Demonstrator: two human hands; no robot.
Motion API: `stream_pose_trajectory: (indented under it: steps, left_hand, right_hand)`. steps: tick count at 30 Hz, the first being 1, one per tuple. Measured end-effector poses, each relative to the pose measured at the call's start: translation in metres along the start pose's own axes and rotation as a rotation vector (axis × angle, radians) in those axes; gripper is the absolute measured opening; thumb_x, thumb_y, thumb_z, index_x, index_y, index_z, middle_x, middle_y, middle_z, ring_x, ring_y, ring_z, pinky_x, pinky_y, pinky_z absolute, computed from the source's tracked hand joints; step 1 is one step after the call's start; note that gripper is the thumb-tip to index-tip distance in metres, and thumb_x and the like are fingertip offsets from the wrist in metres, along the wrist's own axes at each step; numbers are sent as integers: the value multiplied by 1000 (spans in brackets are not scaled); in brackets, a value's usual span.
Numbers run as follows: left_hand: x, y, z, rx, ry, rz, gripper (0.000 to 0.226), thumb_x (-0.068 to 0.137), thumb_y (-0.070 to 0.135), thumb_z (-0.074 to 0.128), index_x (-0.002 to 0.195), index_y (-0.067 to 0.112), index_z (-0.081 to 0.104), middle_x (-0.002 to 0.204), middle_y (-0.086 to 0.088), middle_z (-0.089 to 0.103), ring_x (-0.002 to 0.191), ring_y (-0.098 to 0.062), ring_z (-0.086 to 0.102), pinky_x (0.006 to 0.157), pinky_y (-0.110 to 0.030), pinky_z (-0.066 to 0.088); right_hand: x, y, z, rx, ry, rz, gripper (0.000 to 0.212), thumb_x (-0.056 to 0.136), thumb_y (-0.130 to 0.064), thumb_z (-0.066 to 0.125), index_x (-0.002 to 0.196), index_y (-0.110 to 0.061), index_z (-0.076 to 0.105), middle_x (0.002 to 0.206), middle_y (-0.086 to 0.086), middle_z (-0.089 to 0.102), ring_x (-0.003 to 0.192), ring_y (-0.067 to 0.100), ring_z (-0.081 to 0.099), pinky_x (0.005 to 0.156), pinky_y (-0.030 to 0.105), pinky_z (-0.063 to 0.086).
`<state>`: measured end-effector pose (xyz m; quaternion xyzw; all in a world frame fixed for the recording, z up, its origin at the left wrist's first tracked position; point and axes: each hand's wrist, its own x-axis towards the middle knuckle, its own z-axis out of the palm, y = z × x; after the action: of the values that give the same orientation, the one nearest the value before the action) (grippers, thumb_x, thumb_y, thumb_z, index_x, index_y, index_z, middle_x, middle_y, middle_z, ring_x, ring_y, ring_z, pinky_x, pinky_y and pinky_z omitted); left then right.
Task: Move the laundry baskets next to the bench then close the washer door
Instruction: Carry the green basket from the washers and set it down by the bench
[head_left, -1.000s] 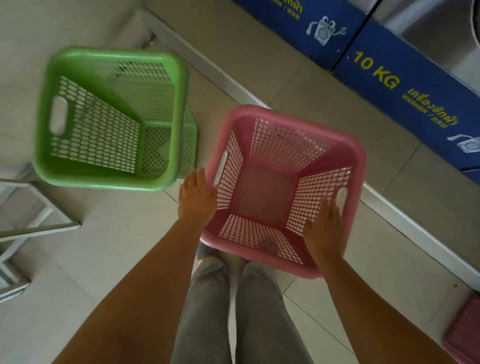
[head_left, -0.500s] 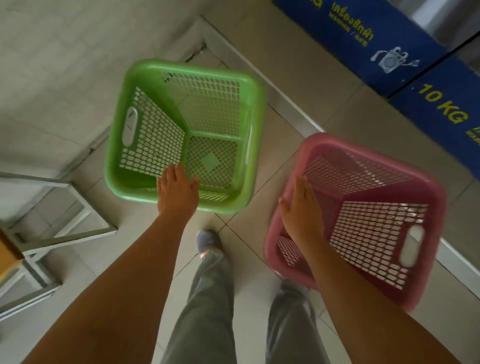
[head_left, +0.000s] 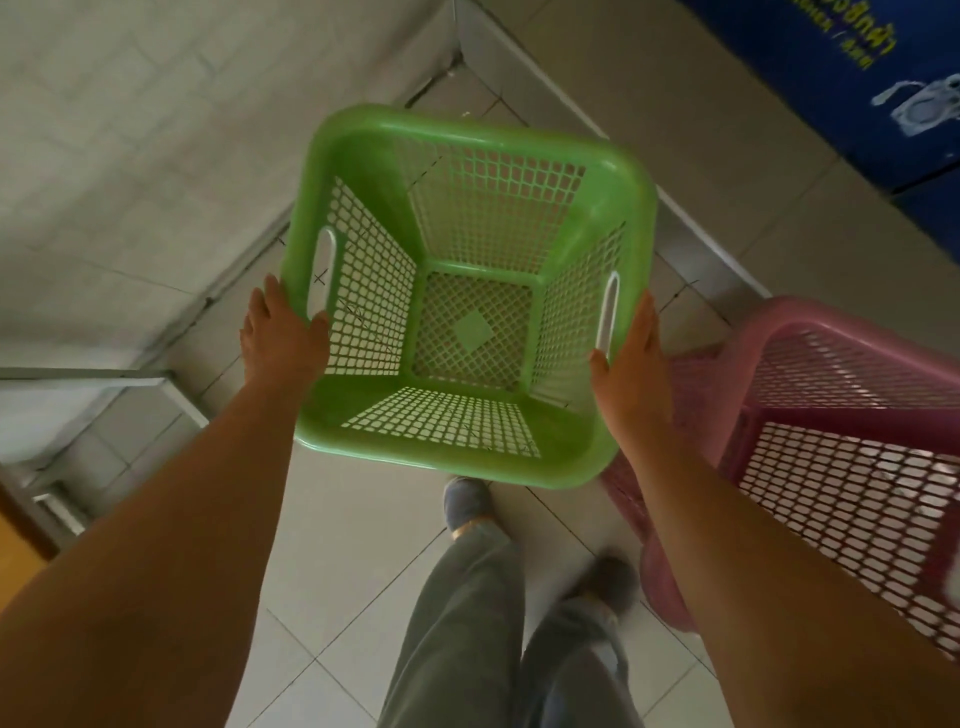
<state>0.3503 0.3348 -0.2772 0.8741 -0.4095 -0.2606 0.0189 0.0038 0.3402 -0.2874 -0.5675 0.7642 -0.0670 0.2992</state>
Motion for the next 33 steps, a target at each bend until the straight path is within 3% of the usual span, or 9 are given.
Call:
stream_pose_trajectory:
  steps: [4, 8, 15, 19, 21, 23, 25, 27, 33]
  left_hand:
    - [16, -4, 6, -107, -76, -96, 66, 95, 29, 52, 149, 17, 17, 137, -22, 47, 110, -41, 59, 92, -54, 50]
    - [18, -5, 8, -67, 15, -106, 37, 97, 20, 49, 129, 3, 38, 118, -23, 57, 99, -38, 60, 73, -40, 43]
    - [-26, -24, 0, -206, 120, -182, 41, 91, 37, 54, 116, 6, 46, 110, -16, 60, 96, -37, 62, 82, -55, 54]
    - [-79, -43, -13, -191, 186, -238, 47, 92, 45, 54, 115, 5, 46, 108, -15, 59, 94, -34, 60, 76, -46, 50]
    - [-111, -53, -20, -198, 228, -254, 45, 94, 42, 52, 115, 3, 46, 109, -17, 58, 96, -35, 59, 74, -43, 44]
    - [-146, -65, -27, -210, 248, -271, 43, 96, 40, 50, 116, 2, 45, 112, -18, 58, 99, -38, 59, 74, -43, 41]
    - [-179, -80, -32, -221, 262, -285, 41, 97, 39, 48, 117, 4, 45, 113, -20, 59, 102, -40, 60, 76, -45, 43]
    - [-215, -99, -36, -254, 291, -287, 38, 97, 37, 46, 118, 6, 46, 114, -19, 60, 102, -41, 60, 81, -48, 46]
    - [-327, -166, -45, -326, 376, -390, 32, 97, 33, 46, 121, 11, 49, 112, -17, 61, 98, -39, 61, 78, -45, 47]
  right_hand:
    - [3, -2, 7, 89, 6, 70, 90, 92, -10, 56, 152, -24, -10, 160, 11, 8, 129, 37, 46, 96, 45, 48]
    - [0, -5, 8, 126, 47, 83, 88, 92, -7, 54, 153, -25, -7, 159, 11, 18, 122, 37, 54, 90, 48, 53]
    - [-33, -1, -9, 94, 90, 35, 81, 93, -8, 51, 153, -26, -1, 160, 3, 18, 129, 33, 48, 94, 47, 48]
    - [-60, 2, -26, 58, 62, -36, 82, 93, -11, 52, 153, -28, -2, 159, 4, 20, 116, 33, 58, 85, 44, 55]
    - [-77, 5, -34, 24, 47, -88, 84, 93, -11, 53, 153, -28, -3, 158, 5, 23, 106, 30, 64, 77, 33, 53]
    - [-99, 6, -41, -4, 49, -150, 86, 91, -12, 56, 153, -27, -2, 155, 6, 30, 101, 26, 64, 88, 33, 49]
    - [-122, 9, -48, -8, 76, -208, 87, 89, -13, 58, 152, -29, 1, 150, 7, 38, 107, 21, 58, 105, 47, 41]
    - [-145, 12, -55, 6, 78, -260, 87, 87, -11, 59, 152, -30, 4, 147, 10, 41, 117, 23, 52, 108, 51, 37]
    - [-225, 5, -79, -21, -21, -441, 80, 88, -5, 56, 153, -26, 13, 153, 8, 33, 135, 27, 40, 109, 38, 36]
